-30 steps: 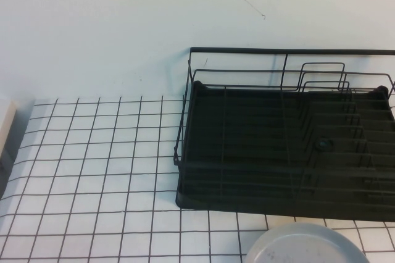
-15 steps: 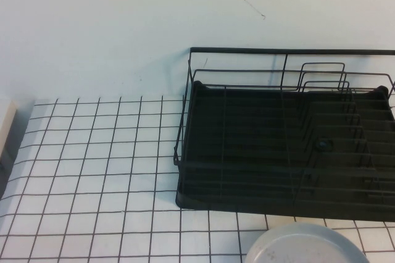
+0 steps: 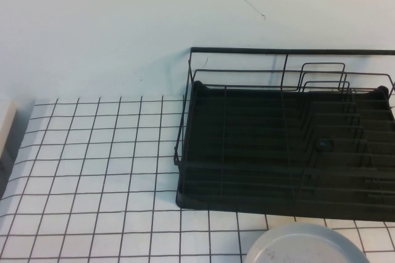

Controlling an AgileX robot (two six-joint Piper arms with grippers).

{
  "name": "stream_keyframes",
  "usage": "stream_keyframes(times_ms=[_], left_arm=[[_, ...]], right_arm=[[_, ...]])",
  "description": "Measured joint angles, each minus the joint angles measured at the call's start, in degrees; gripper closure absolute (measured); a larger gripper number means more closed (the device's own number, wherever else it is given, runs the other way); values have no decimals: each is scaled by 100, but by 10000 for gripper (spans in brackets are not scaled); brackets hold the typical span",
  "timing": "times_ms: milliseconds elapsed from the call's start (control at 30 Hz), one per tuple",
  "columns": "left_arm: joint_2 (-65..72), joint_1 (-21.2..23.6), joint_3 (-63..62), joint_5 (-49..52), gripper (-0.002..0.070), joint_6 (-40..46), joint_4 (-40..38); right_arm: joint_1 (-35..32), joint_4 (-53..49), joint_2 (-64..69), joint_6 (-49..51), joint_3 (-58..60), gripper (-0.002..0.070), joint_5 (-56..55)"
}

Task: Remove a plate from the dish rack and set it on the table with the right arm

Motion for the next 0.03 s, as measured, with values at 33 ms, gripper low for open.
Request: stream_keyframes(times_ms=[33], left_arm=[[0,0,0,0,678,0,0]], right_arm=[[0,0,0,0,0,678,0]])
